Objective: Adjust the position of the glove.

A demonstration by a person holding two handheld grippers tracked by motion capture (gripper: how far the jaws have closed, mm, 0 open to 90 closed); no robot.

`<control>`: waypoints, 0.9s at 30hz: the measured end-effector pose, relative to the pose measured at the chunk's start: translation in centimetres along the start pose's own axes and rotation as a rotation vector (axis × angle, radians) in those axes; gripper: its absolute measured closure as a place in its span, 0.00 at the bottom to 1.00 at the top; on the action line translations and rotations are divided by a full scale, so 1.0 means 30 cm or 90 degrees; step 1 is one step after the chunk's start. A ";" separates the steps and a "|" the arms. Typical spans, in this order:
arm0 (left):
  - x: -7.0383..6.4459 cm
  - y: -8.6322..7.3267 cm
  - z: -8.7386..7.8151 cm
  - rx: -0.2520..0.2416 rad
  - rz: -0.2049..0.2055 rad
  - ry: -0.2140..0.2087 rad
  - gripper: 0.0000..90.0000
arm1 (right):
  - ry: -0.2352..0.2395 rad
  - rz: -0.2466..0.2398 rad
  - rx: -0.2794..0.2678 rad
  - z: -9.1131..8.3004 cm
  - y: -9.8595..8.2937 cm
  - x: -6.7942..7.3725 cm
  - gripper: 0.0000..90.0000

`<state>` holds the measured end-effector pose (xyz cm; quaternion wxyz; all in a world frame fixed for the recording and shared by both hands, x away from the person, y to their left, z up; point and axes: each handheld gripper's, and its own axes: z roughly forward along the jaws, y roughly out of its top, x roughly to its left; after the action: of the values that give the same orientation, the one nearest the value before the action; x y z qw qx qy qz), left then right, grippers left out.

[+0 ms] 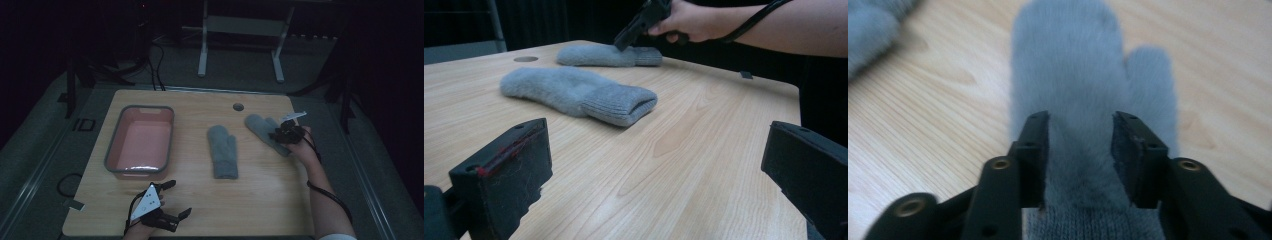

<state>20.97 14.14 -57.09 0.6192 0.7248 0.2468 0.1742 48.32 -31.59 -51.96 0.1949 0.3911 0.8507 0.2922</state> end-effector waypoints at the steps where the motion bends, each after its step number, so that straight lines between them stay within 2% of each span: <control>1: 0.001 0.000 0.000 -0.001 -0.001 0.000 0.00 | -0.008 -0.011 0.018 0.029 -0.019 0.005 0.65; 3: 0.001 0.000 0.000 -0.001 -0.001 0.000 0.00 | -0.026 -0.049 0.018 0.043 -0.031 0.016 0.78; 4: 0.000 0.000 0.000 -0.001 -0.001 0.000 0.00 | -0.028 -0.053 0.016 0.045 -0.034 0.020 0.86; 5: 0.000 0.000 -0.001 -0.001 -0.001 -0.001 0.00 | -0.030 -0.044 0.019 0.046 -0.033 0.023 0.91; 8: -0.001 0.000 -0.001 -0.003 -0.001 0.000 0.00 | -0.050 0.008 0.024 0.034 -0.020 0.039 0.96; 12: 0.002 0.001 -0.003 -0.006 -0.005 0.002 0.00 | -0.063 0.071 -0.010 -0.002 -0.019 0.076 0.97; 14: 0.002 0.002 -0.002 -0.006 -0.005 0.001 0.00 | -0.088 0.101 -0.023 -0.031 -0.022 0.103 0.98; 15: 0.001 0.002 -0.002 -0.007 -0.005 0.001 0.00 | -0.089 0.121 -0.032 -0.046 -0.024 0.116 0.98; 17: 0.001 0.002 -0.001 -0.008 -0.005 0.001 0.00 | -0.095 0.133 -0.037 -0.063 -0.027 0.129 0.98; 18: 0.000 0.003 -0.001 -0.008 -0.004 0.002 0.00 | -0.093 0.161 -0.067 -0.109 -0.044 0.158 0.98; 19: -0.001 0.005 -0.001 -0.009 -0.006 0.004 0.00 | -0.095 0.171 -0.078 -0.126 -0.051 0.168 0.98; 21: -0.003 0.007 -0.001 -0.012 -0.005 0.005 0.00 | -0.107 0.191 -0.086 -0.157 -0.062 0.184 0.98; 22: -0.004 0.008 -0.001 -0.015 -0.006 0.004 0.00 | -0.107 0.191 -0.086 -0.157 -0.062 0.184 0.98; 23: -0.004 0.010 -0.001 -0.019 -0.005 0.001 0.00 | -0.127 0.222 -0.090 -0.185 -0.076 0.199 0.98; 24: -0.006 0.012 0.001 -0.020 -0.003 0.002 0.00 | -0.127 0.222 -0.090 -0.185 -0.076 0.199 0.98; 25: -0.006 0.013 0.001 -0.021 -0.001 0.002 0.00 | -0.152 0.249 -0.092 -0.207 -0.093 0.215 0.98; 26: -0.005 0.014 0.003 -0.023 -0.004 0.000 0.00 | -0.160 0.264 -0.093 -0.215 -0.100 0.221 0.98; 27: -0.005 0.014 0.003 -0.023 -0.004 0.000 0.00 | -0.160 0.264 -0.093 -0.215 -0.100 0.221 0.98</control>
<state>20.96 13.92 -56.68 0.6327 0.7128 0.2457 0.1769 38.96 -30.23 -49.74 0.2626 0.5751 0.6981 0.3360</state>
